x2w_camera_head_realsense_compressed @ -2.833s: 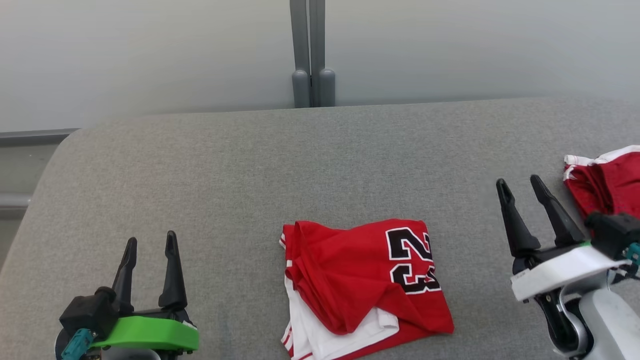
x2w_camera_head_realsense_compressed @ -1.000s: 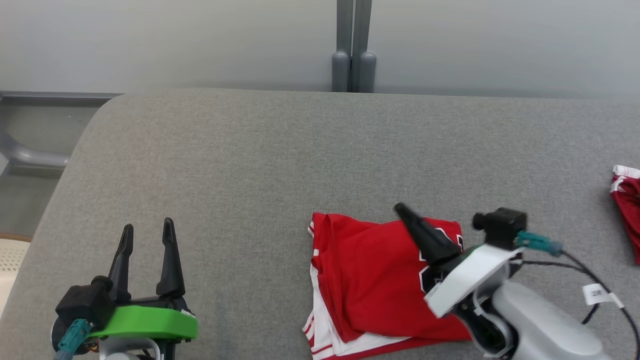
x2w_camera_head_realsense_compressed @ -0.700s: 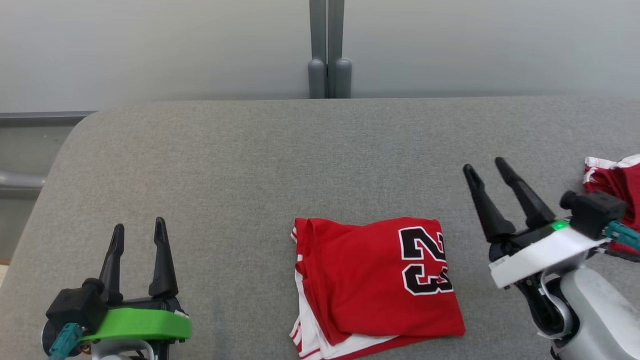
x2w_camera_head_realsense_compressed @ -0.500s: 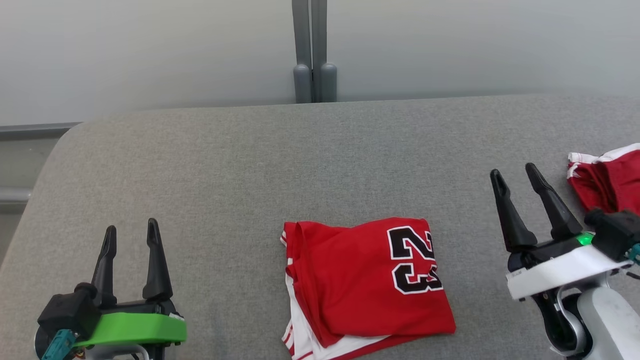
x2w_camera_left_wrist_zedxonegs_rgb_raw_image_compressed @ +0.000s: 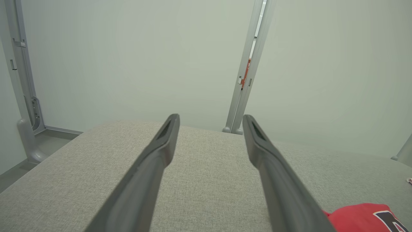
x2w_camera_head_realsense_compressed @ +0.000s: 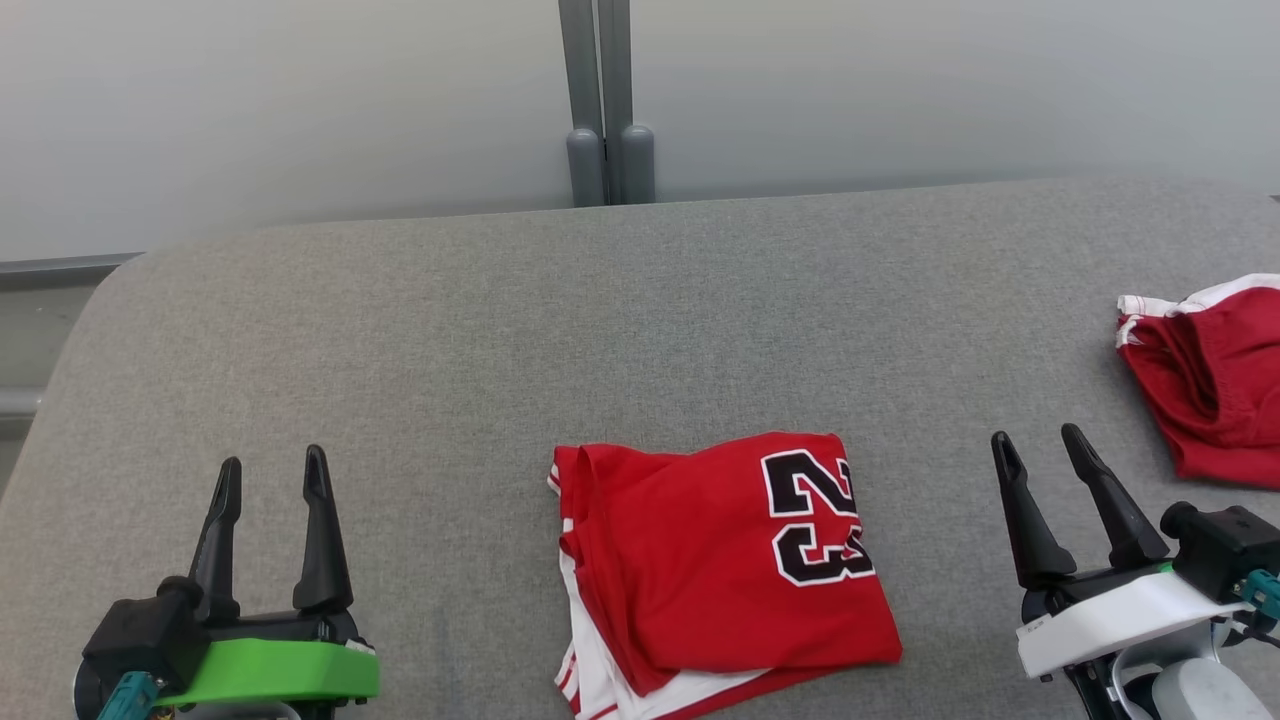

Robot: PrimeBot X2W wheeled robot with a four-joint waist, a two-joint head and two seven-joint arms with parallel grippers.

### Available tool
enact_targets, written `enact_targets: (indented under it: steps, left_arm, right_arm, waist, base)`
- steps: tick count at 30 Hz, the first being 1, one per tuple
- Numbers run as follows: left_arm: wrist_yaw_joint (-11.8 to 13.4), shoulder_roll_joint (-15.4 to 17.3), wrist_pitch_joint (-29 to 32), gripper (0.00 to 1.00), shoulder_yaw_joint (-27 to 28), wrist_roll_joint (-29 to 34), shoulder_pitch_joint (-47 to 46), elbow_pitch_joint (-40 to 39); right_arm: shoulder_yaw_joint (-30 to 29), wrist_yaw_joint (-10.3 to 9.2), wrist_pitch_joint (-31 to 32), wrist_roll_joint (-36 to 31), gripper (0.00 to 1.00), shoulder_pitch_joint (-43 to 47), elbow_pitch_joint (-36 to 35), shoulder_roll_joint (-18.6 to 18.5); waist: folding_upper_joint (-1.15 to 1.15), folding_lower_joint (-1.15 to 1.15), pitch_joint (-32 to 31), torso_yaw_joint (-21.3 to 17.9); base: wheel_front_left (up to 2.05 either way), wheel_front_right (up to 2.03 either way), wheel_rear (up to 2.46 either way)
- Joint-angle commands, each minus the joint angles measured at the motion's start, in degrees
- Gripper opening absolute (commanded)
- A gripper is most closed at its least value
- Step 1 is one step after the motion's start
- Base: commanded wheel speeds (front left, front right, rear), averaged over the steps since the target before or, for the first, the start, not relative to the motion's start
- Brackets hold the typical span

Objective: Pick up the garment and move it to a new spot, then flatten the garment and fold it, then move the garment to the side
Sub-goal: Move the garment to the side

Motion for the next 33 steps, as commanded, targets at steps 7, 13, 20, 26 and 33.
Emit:
enact_targets:
  steps: [7,13,20,26,33]
  left_arm:
    - [0.0,0.1,-0.1,1.00,-0.6,0.4,0.0,0.4]
    - [0.0,0.1,-0.1,1.00,-1.3,0.3,-0.6,0.8]
    - [-0.2,0.1,-0.1,1.00,-2.1,0.3,-1.9,1.5]
    - [-0.4,0.1,-0.1,1.00,-2.3,0.2,-3.1,2.1]
    - [-0.5,0.1,-0.1,1.00,-2.2,0.1,-3.6,2.5]
  right_arm:
    - [1.6,0.03,-0.1,0.5,1.00,-0.9,2.2,-0.9]
    - [8.2,0.02,4.6,6.3,1.00,-4.5,7.5,-1.8]
    - [13.3,0.03,9.1,12.6,1.00,-10.1,17.1,-1.8]
    - [16.9,0.03,11.8,18.3,1.00,-14.5,24.6,-1.3]
    - [19.7,0.03,12.2,23.7,1.00,-17.3,30.0,-1.4]
  waist:
    - [0.00,0.00,-0.3,0.8]
    - [0.00,0.00,0.4,2.0]
    - [0.00,0.00,1.7,5.1]
    - [0.00,0.00,2.8,7.6]
    - [0.00,0.00,3.2,9.2]
  base:
    - [0.00,0.00,0.00]
    - [0.00,0.00,0.00]
    - [0.00,0.00,0.00]
    - [0.00,0.00,0.00]
    - [0.00,0.00,0.00]
